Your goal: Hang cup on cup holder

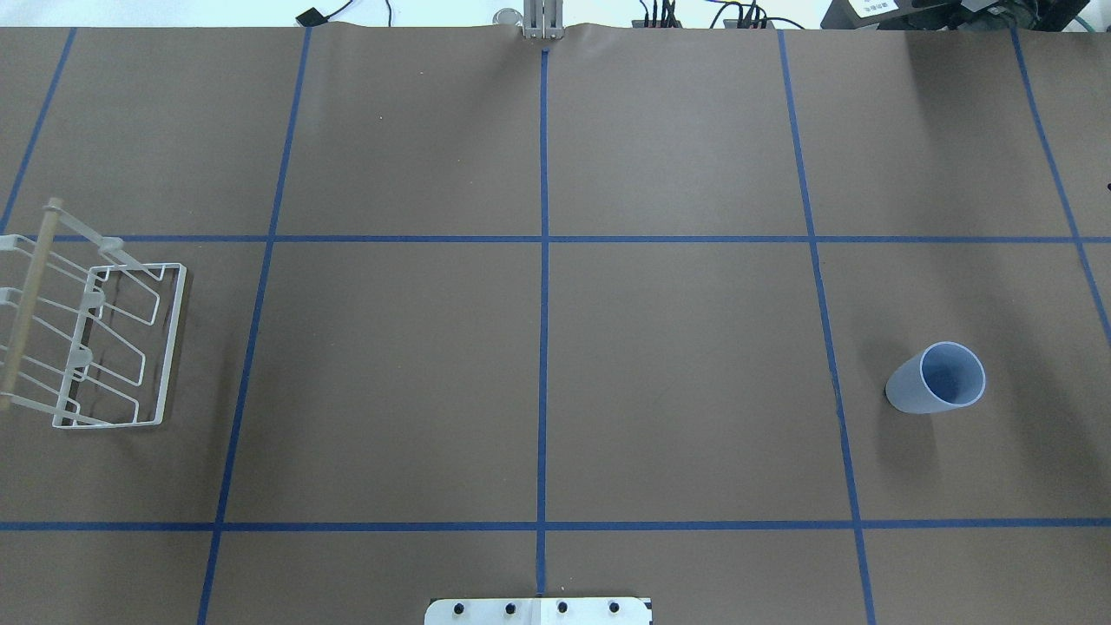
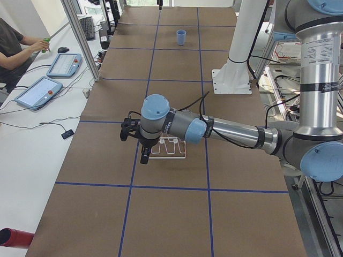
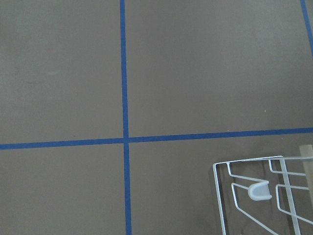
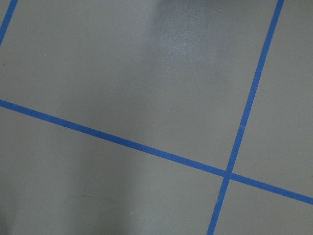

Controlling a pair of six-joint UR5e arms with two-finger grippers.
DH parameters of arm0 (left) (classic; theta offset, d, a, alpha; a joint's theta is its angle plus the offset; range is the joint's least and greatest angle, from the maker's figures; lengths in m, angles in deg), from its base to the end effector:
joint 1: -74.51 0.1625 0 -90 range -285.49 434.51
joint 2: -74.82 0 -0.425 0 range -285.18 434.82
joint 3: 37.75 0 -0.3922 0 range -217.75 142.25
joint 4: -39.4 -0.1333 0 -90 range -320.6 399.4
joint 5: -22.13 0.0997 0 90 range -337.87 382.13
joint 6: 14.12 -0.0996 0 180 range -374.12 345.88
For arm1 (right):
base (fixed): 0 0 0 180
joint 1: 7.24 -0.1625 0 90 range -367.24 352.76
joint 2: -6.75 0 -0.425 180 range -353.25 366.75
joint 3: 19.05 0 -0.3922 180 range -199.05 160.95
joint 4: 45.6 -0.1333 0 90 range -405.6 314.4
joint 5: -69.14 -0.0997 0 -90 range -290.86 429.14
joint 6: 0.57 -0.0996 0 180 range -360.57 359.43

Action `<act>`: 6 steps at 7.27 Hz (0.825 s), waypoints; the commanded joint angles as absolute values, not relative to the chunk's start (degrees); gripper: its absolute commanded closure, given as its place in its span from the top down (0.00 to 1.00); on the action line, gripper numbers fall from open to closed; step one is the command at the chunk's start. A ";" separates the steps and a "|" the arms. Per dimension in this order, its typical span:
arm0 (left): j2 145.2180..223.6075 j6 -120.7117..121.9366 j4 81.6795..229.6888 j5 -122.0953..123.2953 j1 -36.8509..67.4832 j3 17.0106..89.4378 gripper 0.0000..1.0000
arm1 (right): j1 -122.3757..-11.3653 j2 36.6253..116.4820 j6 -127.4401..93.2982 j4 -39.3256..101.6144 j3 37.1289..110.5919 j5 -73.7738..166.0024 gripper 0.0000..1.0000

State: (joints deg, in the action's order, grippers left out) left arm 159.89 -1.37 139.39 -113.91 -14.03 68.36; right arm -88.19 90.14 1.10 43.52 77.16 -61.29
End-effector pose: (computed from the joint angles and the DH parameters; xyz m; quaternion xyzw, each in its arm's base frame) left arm -0.0497 -0.4676 0.5384 0.1202 0.4024 -0.0175 0.9074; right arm -0.0181 -0.5502 0.5477 0.0896 -0.3496 -0.1281 0.9238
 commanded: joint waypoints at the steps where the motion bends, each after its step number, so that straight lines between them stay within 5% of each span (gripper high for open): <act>1: 159.03 -2.59 141.16 -113.83 -13.91 67.90 0.98 | -88.19 90.15 0.93 43.43 77.37 -61.38 1.00; 6: 159.02 -1.99 141.44 -113.92 -13.91 67.81 0.98 | -88.19 90.33 1.01 43.52 77.63 -61.47 1.00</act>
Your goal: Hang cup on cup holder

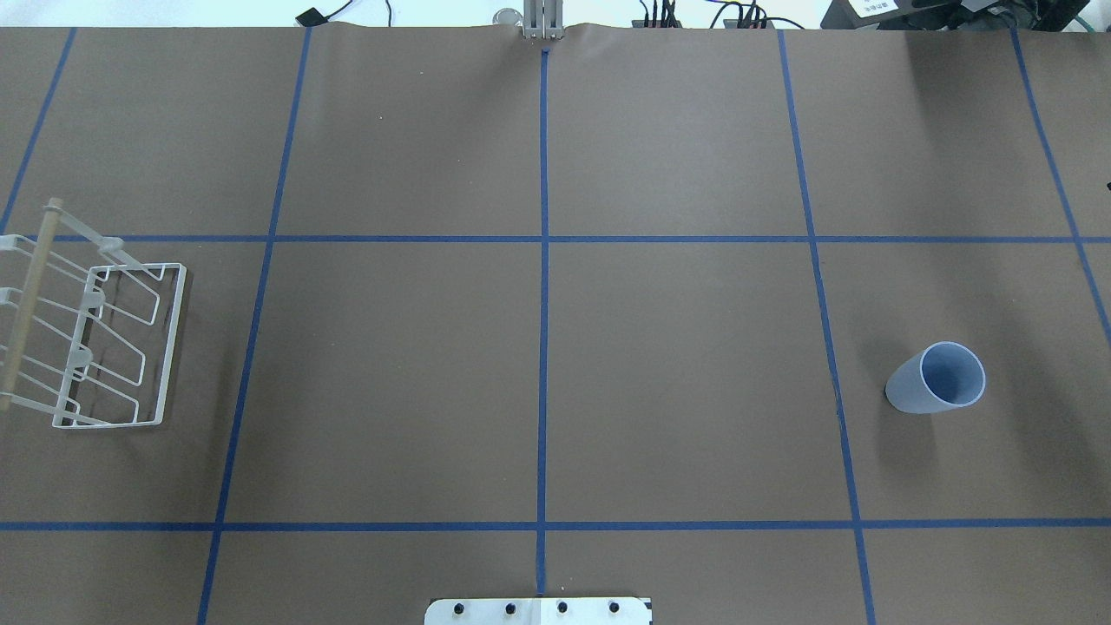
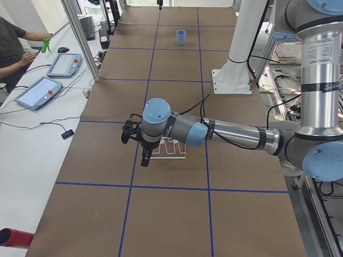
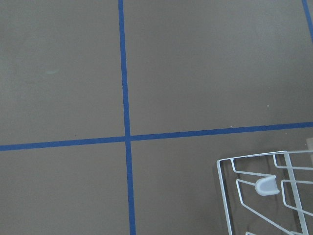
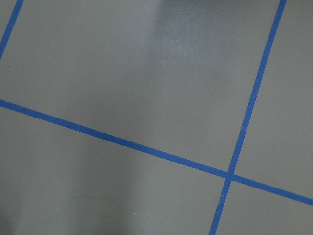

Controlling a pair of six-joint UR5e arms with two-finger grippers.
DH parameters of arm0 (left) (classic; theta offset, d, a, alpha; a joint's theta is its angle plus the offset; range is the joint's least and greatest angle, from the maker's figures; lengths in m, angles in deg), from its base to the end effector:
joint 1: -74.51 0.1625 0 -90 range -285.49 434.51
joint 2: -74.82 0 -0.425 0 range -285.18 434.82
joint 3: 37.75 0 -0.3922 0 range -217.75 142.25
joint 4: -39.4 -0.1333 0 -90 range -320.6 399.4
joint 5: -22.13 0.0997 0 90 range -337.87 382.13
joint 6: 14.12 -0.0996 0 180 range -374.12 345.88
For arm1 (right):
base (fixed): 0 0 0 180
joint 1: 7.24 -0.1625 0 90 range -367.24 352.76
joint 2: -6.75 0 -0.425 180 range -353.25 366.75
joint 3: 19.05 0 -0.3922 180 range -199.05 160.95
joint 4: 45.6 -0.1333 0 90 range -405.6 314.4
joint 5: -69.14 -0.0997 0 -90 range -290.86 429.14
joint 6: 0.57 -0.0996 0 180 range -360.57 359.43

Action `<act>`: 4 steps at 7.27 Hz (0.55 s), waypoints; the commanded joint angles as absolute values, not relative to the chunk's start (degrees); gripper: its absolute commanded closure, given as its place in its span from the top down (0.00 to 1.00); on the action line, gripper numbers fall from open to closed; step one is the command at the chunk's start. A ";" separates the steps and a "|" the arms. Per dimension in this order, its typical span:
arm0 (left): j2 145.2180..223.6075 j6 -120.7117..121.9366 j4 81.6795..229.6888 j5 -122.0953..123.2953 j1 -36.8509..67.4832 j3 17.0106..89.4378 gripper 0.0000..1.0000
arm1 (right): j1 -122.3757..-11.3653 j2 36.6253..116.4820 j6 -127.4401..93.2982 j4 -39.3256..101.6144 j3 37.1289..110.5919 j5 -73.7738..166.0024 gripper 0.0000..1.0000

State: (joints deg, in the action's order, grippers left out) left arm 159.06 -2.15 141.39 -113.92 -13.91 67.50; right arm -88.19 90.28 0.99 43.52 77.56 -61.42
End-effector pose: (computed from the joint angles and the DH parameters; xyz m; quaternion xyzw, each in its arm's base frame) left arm -0.0488 -0.4638 0.5485 0.1250 0.4018 -0.0093 0.9071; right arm -0.0180 -0.5489 0.5454 0.0913 -0.3508 -0.1280 0.9232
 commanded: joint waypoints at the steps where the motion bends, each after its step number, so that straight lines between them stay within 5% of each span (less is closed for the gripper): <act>1: 159.02 -1.99 141.18 -113.83 -13.91 68.77 0.98 | -88.19 90.24 1.01 43.52 77.81 -61.38 1.00; 4: 159.46 -1.99 141.01 -113.75 -13.91 68.78 0.98 | -88.19 90.42 1.36 43.26 77.81 -61.47 1.00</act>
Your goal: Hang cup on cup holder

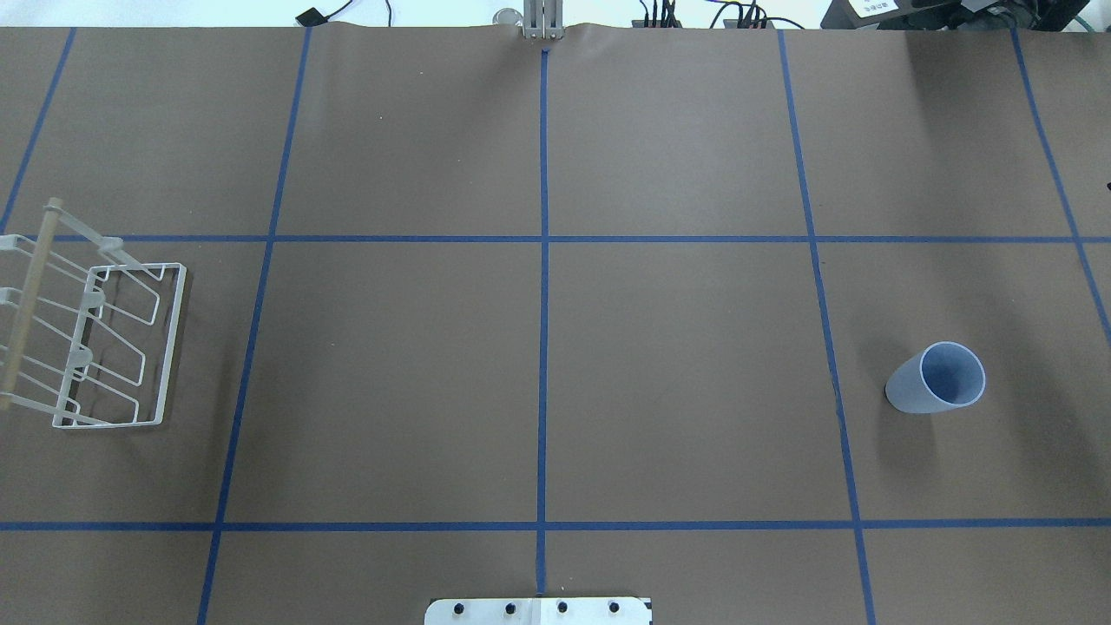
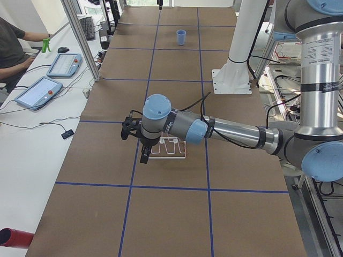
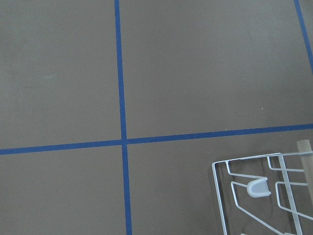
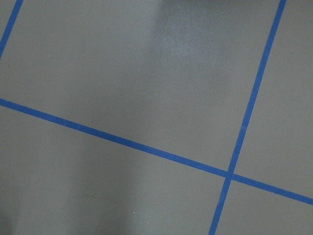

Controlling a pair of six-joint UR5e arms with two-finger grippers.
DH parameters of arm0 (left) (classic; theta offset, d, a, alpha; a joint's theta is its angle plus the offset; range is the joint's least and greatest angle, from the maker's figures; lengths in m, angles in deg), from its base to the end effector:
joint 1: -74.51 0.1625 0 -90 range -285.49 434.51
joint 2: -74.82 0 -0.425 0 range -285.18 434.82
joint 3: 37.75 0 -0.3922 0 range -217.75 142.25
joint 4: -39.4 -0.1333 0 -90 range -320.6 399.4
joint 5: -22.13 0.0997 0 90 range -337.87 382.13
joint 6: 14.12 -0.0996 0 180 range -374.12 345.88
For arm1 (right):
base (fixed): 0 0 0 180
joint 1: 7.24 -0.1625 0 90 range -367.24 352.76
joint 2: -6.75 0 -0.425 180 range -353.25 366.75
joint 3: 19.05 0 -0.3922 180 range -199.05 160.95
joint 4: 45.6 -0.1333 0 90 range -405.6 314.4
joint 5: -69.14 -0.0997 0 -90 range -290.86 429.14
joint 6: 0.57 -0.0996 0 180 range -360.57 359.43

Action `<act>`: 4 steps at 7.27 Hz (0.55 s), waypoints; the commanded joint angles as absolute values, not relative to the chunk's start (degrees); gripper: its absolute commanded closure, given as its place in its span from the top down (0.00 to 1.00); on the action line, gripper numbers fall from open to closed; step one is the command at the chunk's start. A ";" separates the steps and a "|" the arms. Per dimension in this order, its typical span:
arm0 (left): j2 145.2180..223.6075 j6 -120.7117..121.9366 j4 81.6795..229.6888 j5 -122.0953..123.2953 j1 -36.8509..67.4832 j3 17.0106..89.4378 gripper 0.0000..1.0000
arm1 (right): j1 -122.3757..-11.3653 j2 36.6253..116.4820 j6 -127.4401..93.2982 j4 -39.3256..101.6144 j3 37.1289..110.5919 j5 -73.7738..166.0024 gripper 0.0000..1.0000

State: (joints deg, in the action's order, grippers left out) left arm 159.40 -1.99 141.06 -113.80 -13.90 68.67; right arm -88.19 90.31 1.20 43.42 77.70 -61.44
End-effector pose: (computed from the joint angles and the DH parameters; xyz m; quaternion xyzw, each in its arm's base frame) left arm -0.0489 -0.4651 0.5363 0.1339 0.4014 -0.0066 0.9060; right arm -0.0180 -0.5487 0.5443 0.0936 -0.3508 -0.1303 0.9226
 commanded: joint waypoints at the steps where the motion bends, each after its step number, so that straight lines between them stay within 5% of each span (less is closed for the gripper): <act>1: 159.54 -1.99 141.01 -113.75 -13.91 68.78 0.98 | -88.19 90.42 1.45 42.12 77.90 -61.73 1.00; 4: 158.93 -1.99 141.01 -113.83 -13.91 68.87 0.98 | -87.32 92.26 1.19 37.30 77.90 -62.61 1.00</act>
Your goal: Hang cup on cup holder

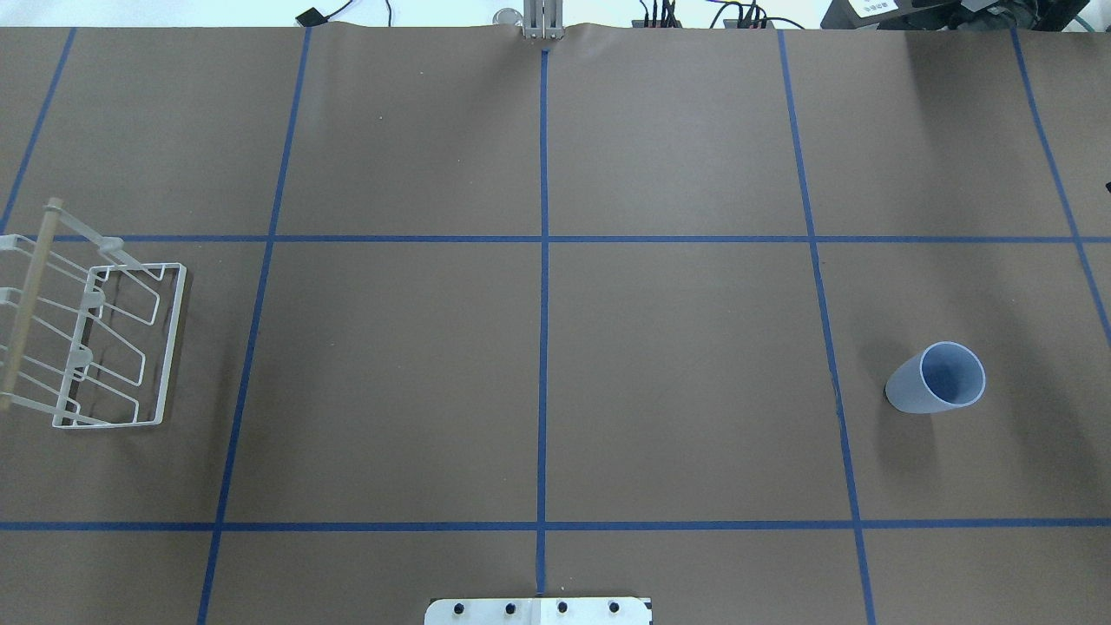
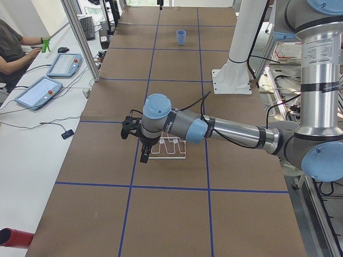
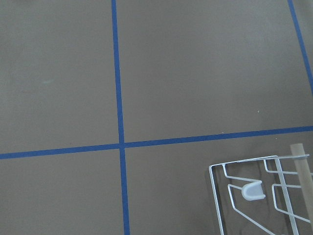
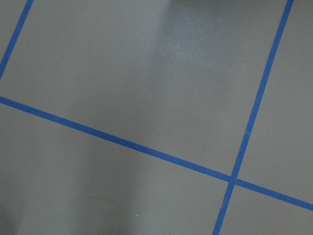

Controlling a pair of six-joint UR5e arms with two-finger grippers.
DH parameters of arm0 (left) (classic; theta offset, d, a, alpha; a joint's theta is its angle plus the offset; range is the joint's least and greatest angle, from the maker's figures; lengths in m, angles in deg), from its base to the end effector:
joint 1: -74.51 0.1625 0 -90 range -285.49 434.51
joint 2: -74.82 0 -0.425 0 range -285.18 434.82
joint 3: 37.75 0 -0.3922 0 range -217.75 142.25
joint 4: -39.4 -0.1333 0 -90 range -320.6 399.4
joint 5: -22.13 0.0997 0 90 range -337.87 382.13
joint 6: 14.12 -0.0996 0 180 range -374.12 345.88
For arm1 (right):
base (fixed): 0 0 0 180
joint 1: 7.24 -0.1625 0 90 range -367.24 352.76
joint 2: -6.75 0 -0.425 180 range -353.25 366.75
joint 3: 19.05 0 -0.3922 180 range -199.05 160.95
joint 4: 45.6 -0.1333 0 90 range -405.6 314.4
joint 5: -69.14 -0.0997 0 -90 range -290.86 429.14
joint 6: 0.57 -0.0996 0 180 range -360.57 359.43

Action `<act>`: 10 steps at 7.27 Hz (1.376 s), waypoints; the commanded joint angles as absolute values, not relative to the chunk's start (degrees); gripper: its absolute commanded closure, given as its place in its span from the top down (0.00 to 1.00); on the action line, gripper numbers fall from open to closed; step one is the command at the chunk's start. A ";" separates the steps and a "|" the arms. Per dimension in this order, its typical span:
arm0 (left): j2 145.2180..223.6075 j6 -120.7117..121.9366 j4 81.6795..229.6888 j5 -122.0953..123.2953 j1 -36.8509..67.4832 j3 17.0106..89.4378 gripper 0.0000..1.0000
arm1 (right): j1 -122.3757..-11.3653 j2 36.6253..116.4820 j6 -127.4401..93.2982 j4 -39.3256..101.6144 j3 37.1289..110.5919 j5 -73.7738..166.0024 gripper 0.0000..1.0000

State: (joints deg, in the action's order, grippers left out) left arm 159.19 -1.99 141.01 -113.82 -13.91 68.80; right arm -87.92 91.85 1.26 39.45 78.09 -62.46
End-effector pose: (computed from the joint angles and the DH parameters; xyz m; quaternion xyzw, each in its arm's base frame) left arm -0.0490 -0.4636 0.5369 0.1329 0.4015 -0.0071 0.9061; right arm -0.0207 -0.5408 0.5462 0.1149 -0.3595 -0.1420 0.9151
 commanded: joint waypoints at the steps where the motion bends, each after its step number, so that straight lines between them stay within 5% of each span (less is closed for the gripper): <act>1: 158.93 -1.99 141.01 -113.83 -13.91 68.69 0.98 | -86.96 92.26 1.19 37.28 77.90 -62.61 1.00; 7: 159.10 -1.90 141.01 -113.83 -13.20 68.78 0.98 | -84.94 93.93 0.93 34.47 78.33 -62.61 1.00; 10: 158.84 -1.99 141.01 -113.75 -13.12 68.52 0.98 | -78.02 103.91 -19.50 31.92 92.08 -64.46 1.00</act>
State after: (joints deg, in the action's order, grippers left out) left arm 158.93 -1.92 141.01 -113.82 -13.16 68.71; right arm -81.63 98.87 -10.93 32.68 85.42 -64.17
